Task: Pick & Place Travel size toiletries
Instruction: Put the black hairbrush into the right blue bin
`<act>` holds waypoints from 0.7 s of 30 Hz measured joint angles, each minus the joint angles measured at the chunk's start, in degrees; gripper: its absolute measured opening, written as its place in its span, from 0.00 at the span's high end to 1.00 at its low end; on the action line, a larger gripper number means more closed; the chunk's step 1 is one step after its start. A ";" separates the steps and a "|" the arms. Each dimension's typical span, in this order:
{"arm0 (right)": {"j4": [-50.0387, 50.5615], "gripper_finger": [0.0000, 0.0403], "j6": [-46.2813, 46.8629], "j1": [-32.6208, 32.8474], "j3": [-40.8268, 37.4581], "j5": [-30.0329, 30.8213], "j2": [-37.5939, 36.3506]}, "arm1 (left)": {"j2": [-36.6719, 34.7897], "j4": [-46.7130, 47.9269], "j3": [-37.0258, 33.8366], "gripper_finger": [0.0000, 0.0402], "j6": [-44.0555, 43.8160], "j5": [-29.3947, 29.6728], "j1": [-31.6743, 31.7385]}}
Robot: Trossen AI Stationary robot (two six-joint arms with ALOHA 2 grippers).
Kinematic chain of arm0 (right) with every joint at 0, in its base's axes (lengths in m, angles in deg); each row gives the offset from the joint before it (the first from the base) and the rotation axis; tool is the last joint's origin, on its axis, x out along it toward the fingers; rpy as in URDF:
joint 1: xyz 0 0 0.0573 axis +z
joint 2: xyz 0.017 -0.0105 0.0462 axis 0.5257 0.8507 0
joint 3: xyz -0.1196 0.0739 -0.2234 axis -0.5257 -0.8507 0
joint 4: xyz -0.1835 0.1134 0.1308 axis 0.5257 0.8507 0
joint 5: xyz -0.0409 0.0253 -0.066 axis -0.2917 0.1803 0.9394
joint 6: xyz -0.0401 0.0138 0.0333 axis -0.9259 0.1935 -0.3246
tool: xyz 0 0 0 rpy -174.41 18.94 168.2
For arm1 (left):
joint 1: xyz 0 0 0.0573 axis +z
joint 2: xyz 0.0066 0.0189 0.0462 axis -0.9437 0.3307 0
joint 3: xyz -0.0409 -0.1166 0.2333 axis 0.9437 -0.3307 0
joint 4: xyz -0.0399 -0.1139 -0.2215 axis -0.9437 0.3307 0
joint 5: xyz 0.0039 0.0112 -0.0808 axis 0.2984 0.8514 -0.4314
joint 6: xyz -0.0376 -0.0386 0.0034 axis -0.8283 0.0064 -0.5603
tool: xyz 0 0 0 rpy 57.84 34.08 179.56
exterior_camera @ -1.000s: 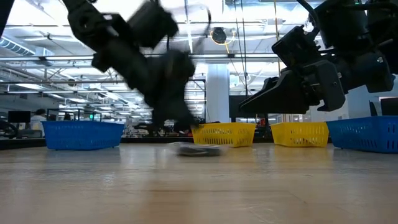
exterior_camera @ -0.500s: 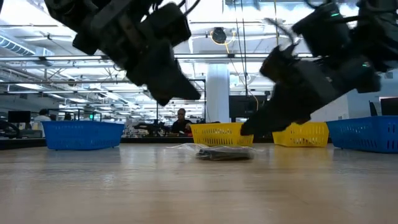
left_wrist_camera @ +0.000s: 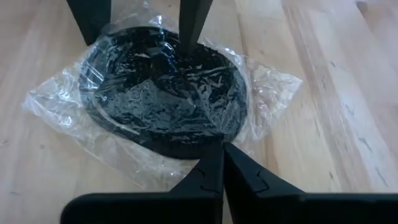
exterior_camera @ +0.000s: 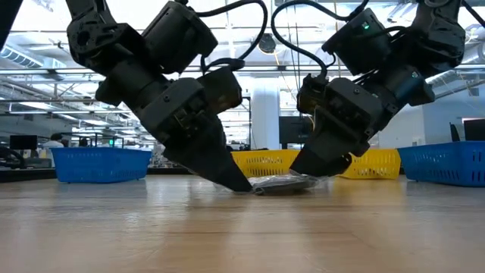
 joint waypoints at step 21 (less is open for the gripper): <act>-0.15 0.97 -6.67 0.21 -0.04 -1.79 -0.20 | -5.89 1.20 -0.23 1.00 -0.24 0.85 -0.20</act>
